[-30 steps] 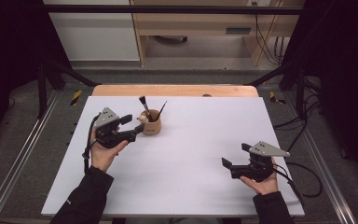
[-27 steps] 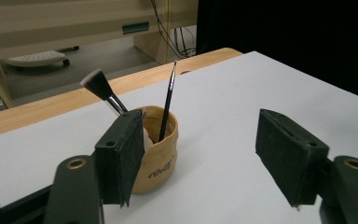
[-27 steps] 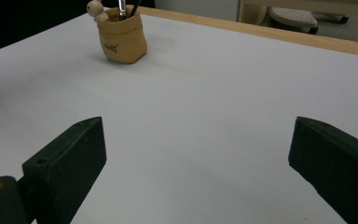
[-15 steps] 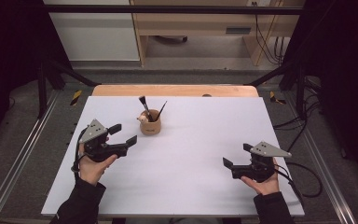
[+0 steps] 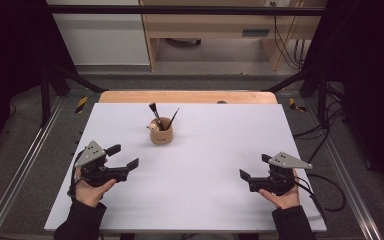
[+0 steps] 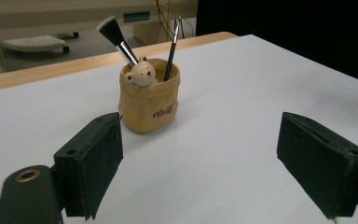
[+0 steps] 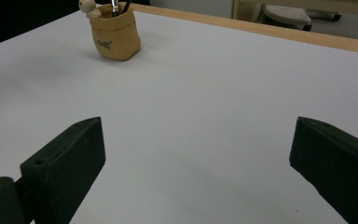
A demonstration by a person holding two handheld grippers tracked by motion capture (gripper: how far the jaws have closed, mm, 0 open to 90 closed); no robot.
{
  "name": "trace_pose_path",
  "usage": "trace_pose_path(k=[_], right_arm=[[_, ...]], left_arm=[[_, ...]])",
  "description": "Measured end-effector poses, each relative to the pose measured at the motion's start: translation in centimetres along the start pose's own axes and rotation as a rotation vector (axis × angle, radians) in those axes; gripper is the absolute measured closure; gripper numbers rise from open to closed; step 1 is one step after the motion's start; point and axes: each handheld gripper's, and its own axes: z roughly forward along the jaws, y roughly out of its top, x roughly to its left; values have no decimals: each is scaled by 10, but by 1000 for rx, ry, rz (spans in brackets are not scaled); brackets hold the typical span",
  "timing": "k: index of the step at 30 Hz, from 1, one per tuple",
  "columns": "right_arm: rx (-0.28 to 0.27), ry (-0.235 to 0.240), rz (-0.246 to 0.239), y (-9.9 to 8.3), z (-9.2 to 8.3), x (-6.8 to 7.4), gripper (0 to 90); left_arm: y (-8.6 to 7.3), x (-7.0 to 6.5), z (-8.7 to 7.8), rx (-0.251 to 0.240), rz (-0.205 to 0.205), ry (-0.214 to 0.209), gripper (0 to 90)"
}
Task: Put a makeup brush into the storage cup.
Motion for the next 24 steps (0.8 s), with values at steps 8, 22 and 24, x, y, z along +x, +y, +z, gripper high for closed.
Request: trace_pose_path(k=[8,22,24], right_arm=[[3,1,-6,-1,0,0,40],[1,-4,2,-2,-2,0,47],[2,-6,1,-2,-2,-1,47]], left_arm=[[-15,7,-12,16,-3,8,103],[-27,11,-15,49,15,19,69],[-29,11,-14,52,10,17,68]])
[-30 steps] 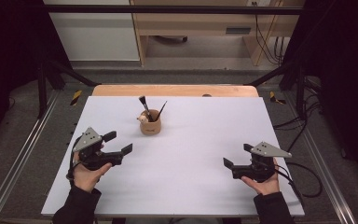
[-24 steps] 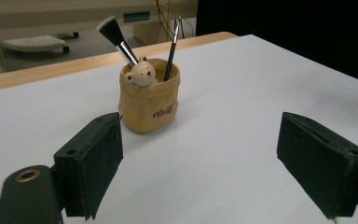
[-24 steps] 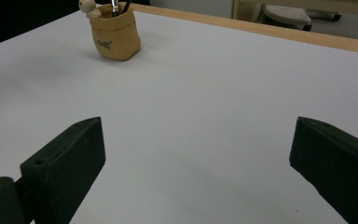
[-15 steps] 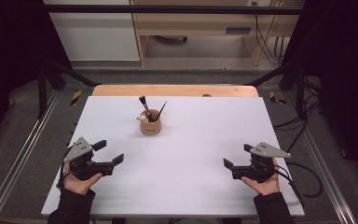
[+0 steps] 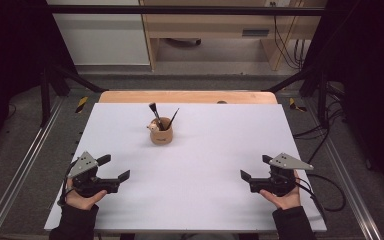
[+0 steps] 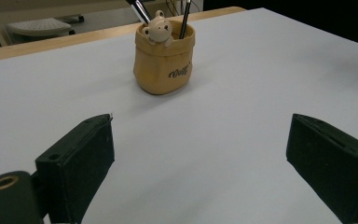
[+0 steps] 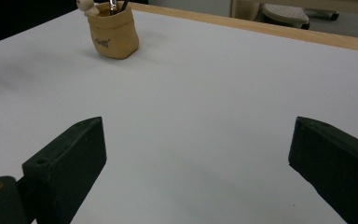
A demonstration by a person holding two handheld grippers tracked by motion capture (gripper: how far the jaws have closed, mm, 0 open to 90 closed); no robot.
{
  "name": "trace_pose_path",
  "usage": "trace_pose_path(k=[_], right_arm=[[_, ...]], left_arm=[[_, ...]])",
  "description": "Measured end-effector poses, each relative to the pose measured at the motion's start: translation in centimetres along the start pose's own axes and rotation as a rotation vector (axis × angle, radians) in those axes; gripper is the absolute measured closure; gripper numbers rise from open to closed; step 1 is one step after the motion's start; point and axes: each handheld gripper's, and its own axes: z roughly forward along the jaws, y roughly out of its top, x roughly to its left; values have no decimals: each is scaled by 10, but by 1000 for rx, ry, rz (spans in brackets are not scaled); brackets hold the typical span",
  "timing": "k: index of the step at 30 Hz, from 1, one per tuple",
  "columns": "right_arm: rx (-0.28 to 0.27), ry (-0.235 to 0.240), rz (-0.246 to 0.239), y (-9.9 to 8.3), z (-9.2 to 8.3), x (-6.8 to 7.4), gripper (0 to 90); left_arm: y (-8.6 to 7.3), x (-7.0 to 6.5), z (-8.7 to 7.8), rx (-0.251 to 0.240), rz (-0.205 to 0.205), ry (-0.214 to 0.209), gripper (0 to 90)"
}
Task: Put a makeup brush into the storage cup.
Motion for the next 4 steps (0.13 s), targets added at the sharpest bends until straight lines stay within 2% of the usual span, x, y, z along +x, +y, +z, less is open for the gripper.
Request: trace_pose_path(k=[4], right_arm=[[1,-1,1,-1,0,0,48]], left_arm=[[-3,1,2,14,0,-2,68]])
